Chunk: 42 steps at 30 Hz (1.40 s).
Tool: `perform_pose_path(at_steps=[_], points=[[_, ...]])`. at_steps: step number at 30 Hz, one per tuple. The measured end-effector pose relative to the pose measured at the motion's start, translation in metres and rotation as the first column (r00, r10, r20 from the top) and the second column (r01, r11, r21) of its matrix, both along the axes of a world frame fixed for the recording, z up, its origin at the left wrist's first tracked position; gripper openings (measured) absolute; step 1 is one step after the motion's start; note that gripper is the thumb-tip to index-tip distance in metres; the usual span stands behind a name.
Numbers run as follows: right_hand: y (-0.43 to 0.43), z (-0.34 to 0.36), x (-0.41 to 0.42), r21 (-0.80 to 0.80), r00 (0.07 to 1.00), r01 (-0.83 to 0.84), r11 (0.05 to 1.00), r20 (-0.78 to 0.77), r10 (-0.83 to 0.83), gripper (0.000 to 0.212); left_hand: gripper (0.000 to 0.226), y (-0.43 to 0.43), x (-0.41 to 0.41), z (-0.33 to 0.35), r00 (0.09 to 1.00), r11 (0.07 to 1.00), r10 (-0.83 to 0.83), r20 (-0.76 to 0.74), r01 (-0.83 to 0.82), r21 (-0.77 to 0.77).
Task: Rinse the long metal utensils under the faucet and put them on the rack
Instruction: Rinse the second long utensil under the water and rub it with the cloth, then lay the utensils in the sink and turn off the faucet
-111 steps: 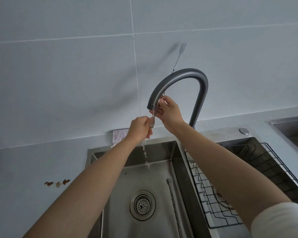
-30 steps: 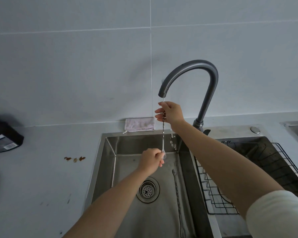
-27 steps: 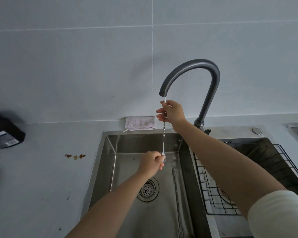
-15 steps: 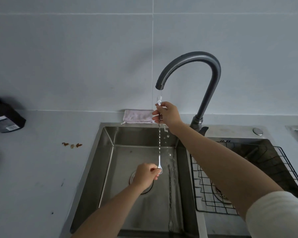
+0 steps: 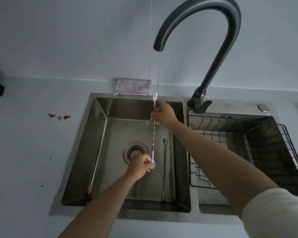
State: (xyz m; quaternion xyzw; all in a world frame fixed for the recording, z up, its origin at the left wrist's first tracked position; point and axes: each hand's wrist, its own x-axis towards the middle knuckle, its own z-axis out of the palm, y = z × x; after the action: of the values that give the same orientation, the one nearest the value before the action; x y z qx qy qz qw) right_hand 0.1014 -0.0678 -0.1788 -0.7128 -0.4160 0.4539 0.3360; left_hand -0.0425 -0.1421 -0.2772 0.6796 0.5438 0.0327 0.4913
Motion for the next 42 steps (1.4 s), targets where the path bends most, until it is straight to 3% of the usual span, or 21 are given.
perform_pose_path(at_steps=[5, 11, 16, 22, 27, 38, 42], points=[[-0.010, -0.065, -0.010, -0.171, 0.994, 0.037, 0.985, 0.103, -0.019, 0.044, 0.021, -0.005, -0.006, -0.030, 0.974, 0.973, -0.187, -0.124, 0.167, -0.156], [-0.026, -0.128, -0.015, -0.370, 0.971, 0.044, 0.928, 0.235, 0.048, 0.043, 0.017, -0.013, -0.004, -0.055, 0.854, 0.881, -0.434, -0.286, 0.336, -0.332], [-0.035, -0.165, -0.022, -0.428, 0.924, -0.044, 0.903, 0.325, 0.199, 0.034, 0.010, -0.027, 0.003, -0.081, 0.811, 0.870, -0.476, -0.340, 0.378, -0.316], [-0.039, -0.186, -0.026, -0.450, 0.866, -0.098, 0.888, 0.401, 0.299, 0.034, 0.018, -0.036, 0.008, -0.101, 0.815, 0.877, -0.457, -0.357, 0.344, -0.336], [-0.040, -0.192, -0.029, -0.467, 0.826, -0.085, 0.880, 0.461, 0.324, 0.038, 0.028, -0.035, 0.010, -0.106, 0.747, 0.843, -0.531, -0.399, 0.420, -0.336], [-0.047, -0.178, -0.033, -0.482, 0.825, -0.086, 0.872, 0.456, 0.334, 0.044, 0.024, -0.034, 0.004, -0.086, 0.744, 0.870, -0.493, -0.451, 0.431, -0.240], [-0.051, -0.151, -0.033, -0.448, 0.832, -0.130, 0.885, 0.436, 0.343, 0.043, 0.025, -0.030, -0.001, -0.071, 0.676, 0.835, -0.527, -0.515, 0.525, -0.166]])
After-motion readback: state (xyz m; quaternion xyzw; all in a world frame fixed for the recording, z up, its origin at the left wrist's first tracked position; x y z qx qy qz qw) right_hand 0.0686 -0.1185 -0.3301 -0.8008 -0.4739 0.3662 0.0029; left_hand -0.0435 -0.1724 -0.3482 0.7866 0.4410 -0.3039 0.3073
